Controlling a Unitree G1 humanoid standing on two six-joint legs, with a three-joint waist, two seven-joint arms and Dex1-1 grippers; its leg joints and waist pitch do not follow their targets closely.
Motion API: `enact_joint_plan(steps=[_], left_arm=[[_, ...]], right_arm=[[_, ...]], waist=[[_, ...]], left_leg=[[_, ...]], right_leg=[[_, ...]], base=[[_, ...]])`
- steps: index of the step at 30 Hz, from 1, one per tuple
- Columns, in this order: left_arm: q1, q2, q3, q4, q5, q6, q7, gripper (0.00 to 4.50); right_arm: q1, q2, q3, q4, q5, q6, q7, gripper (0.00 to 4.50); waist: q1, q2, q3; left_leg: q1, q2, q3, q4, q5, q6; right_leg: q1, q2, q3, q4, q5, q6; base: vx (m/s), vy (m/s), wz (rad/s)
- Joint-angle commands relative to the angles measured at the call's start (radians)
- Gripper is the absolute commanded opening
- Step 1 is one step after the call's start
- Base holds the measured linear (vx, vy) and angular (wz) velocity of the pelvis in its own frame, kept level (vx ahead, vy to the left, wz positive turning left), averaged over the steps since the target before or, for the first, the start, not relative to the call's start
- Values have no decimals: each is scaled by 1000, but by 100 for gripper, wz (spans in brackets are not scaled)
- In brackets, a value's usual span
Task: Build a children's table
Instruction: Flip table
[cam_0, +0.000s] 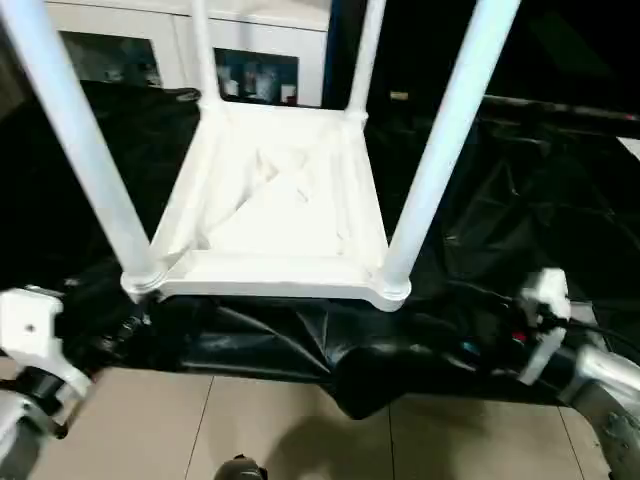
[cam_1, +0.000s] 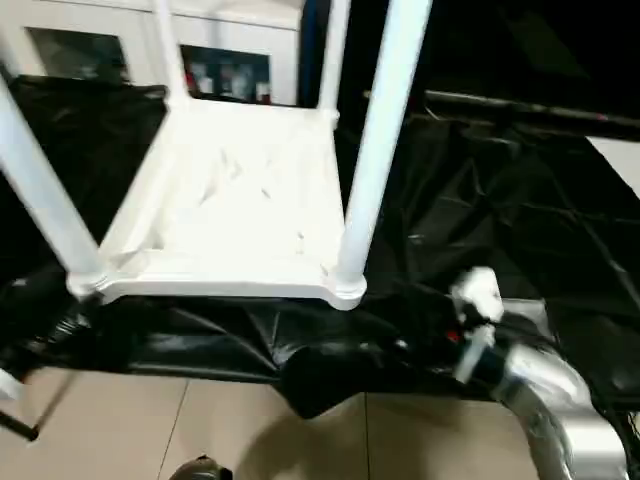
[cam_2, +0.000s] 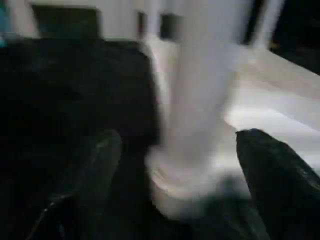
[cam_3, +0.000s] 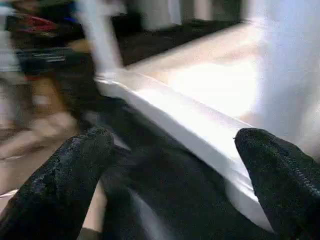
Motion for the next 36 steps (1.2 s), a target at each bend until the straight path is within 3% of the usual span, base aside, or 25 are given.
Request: enact_joint_plan(steps=[1,4,6,7,14,16,17,20,28,30,31,36], left_arm=[[-15,7,-10,8,5,14,18,436],[-79,7,-68,46,-13,25,-50,448],[-102,11,-97,80,2,13,-69,448],[-114,16,-110,99,14,0,-74,448],[-246,4,-160,248,84,-27,-9,448],[-302,-3,-156,307,106,-31,46,448],[-339,-12,-146,340,107,-25,80,448],[-389,-31,-130,366,77,-15,98,448],[-378,-37,-139,359,83,21,122,448],[-367,-43,-145,347,87,39,131,421],[-364,-46,-145,342,86,42,134,414],[-340,-64,-139,294,82,75,181,369]], right_arm=[[-9,-5,11,-2,-11,6,14,450],[-44,29,47,42,-48,-12,4,450],[-62,42,60,68,-79,-31,-31,450],[-74,49,65,84,-101,-43,-53,450],[-151,125,109,131,-121,-44,-82,450],[-169,146,135,145,-126,-50,-71,450],[-180,159,151,153,-126,-51,-58,450],[-212,178,151,202,-131,-64,-46,450],[-233,151,129,193,-103,-50,-13,450],[-240,144,134,202,-112,-58,1,450],[-243,142,136,207,-116,-61,5,450],[-257,137,137,217,-97,-55,42,450]], waist=[[-3,20,-34],[-5,17,-41],[-4,17,-50],[-7,18,-49],[-7,21,-49],[-9,21,-50],[-8,24,-52],[-10,22,-54],[-4,19,-53],[-4,9,-51],[-3,13,-51],[-2,13,-49]], left_leg=[[24,53,-28,-92,-253,-18],[23,50,-25,-90,-226,-20],[20,48,-23,-81,-156,-14],[19,44,-20,-79,-134,-12],[26,48,-19,-83,-204,-26],[26,47,-19,-84,-210,-31],[23,47,-22,-83,-200,-36],[22,45,-20,-81,-185,-36],[21,48,-18,-79,-174,-21],[21,49,-17,-81,-184,-18],[21,48,-17,-81,-184,-16],[20,51,-18,-83,-191,-11]], right_leg=[[-1,-85,51,-100,-86,-134],[0,-81,51,-90,-4,-143],[5,-79,51,-77,107,-143],[1,-77,50,-77,144,-142],[1,-82,54,-81,79,-146],[0,-80,54,-79,82,-146],[5,-83,54,-78,104,-148],[5,-83,52,-73,148,-161],[7,-84,54,-74,150,-162],[7,-85,54,-77,115,-162],[6,-86,55,-77,101,-163],[4,-87,55,-81,77,-169]], base=[[0,0,0],[0,0,0],[0,0,0],[0,0,0],[0,0,0],[0,0,0],[0,0,0],[0,0,0],[0,0,0],[0,0,0],[0,0,0],[0,0,0]])
